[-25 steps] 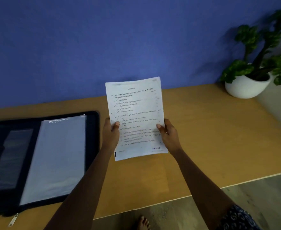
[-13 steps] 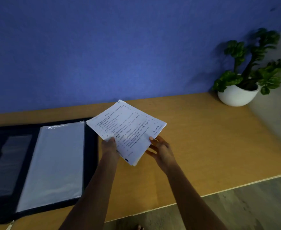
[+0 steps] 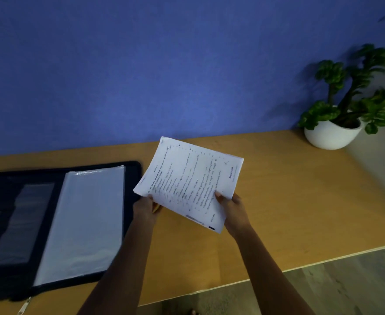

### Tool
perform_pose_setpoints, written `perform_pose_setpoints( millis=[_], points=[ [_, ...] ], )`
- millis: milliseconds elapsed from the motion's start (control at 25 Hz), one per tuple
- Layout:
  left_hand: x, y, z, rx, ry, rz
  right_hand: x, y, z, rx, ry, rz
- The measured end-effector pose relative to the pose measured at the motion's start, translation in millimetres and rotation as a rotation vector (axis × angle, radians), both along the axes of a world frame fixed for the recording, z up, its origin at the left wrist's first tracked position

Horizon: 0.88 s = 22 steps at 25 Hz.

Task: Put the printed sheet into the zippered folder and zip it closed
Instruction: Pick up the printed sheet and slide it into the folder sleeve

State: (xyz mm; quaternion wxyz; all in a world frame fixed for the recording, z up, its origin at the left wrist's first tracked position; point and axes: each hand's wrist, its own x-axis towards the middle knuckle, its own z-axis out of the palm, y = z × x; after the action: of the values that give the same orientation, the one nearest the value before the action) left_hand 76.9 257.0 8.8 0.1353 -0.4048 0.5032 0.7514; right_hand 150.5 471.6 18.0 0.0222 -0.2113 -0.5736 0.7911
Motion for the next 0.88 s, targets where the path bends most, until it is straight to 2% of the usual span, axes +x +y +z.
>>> perform_pose_setpoints(
  millis=[40,160,200,240,280,360,520,640,760,880],
  points=[
    [-8,-10,0,-0.133,0.022,-0.047,1,11,1,-0.003,0.012,0.047],
    [-29,-31,1,-0.704,0.090,-0.403,2,36,4,0.025,0.024,0.187],
    [-35,-34,2,-0.780,0.112,-0.517,2,41,4,0.045,0.020,0.223],
    [-40,-37,2,-0.733,0.144,-0.602,2,45,4,0.065,0.017,0.253],
    [-42,-39,3,-0.606,0.160,-0.656,2,48,4,0.084,0.015,0.281],
    [-40,-42,1,-0.471,0.173,-0.675,1,52,3,0.145,0.023,0.339],
    [-32,-36,-1,-0.496,0.334,-0.541,-3,56,8,0.300,0.000,0.338],
    [-26,-33,1,-0.440,0.456,-0.474,-7,63,11,0.293,0.052,0.317],
    [-19,-35,0,-0.457,0.523,-0.513,-5,69,5,0.258,0.074,0.301],
    [-9,-35,-10,-0.471,0.508,-0.616,0,70,-9,0.248,0.078,0.319]
  ],
)
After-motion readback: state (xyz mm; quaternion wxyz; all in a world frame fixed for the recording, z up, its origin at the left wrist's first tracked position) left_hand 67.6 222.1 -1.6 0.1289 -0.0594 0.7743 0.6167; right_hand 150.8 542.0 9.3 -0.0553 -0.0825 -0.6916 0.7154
